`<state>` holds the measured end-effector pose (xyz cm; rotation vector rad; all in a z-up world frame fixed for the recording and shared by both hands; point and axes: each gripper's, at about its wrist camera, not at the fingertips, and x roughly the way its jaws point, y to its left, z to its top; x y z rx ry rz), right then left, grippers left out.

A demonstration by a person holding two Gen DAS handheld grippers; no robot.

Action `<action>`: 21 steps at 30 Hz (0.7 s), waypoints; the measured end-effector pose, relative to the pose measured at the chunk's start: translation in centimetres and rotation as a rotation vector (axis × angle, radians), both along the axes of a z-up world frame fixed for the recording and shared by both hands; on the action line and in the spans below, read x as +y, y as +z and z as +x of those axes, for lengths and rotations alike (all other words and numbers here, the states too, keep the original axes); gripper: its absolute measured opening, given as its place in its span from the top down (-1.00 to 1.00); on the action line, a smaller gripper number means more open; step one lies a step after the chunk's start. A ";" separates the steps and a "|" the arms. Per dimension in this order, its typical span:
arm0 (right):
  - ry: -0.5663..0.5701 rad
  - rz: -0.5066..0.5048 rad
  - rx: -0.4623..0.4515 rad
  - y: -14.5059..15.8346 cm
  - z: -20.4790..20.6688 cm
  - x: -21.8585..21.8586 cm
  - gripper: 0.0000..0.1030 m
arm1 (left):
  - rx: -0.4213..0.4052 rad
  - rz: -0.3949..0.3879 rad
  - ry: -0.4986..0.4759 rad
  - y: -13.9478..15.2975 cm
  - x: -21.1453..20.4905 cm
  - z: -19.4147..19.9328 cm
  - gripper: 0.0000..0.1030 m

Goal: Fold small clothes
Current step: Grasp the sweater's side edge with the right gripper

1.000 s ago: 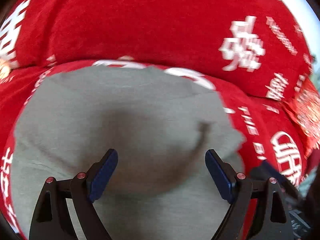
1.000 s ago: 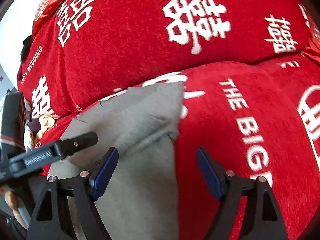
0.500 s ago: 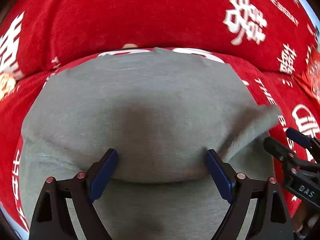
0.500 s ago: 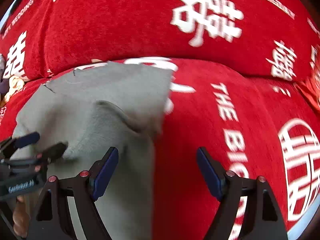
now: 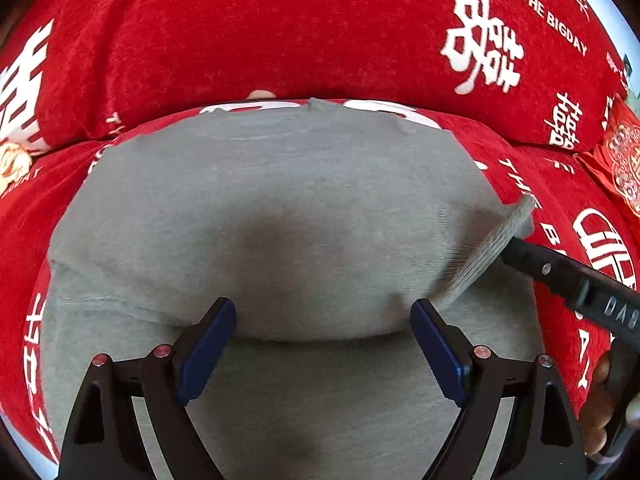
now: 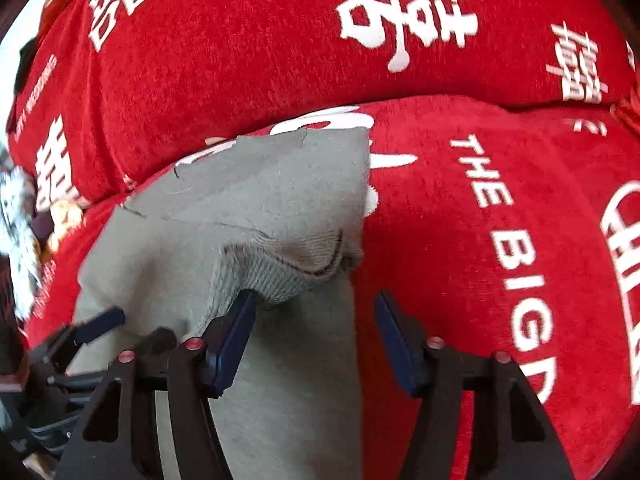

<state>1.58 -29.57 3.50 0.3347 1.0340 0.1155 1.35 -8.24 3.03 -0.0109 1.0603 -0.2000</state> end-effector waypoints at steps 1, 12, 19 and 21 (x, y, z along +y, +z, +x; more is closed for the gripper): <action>0.000 0.011 0.002 -0.1 0.1 0.0 -0.27 | 0.001 -0.003 0.003 -0.1 0.3 0.0 -0.74; -0.014 0.124 0.006 0.9 0.2 -2.5 -0.27 | -0.010 0.005 -0.037 -0.4 -1.2 -0.3 -0.74; 0.022 0.186 0.055 -1.0 1.6 -1.8 0.05 | -0.012 0.015 -0.053 -0.5 -1.7 -0.7 -0.74; 0.003 0.257 0.049 -0.9 1.3 -2.6 0.05 | -0.012 0.001 -0.052 -0.4 -1.4 -0.8 -0.74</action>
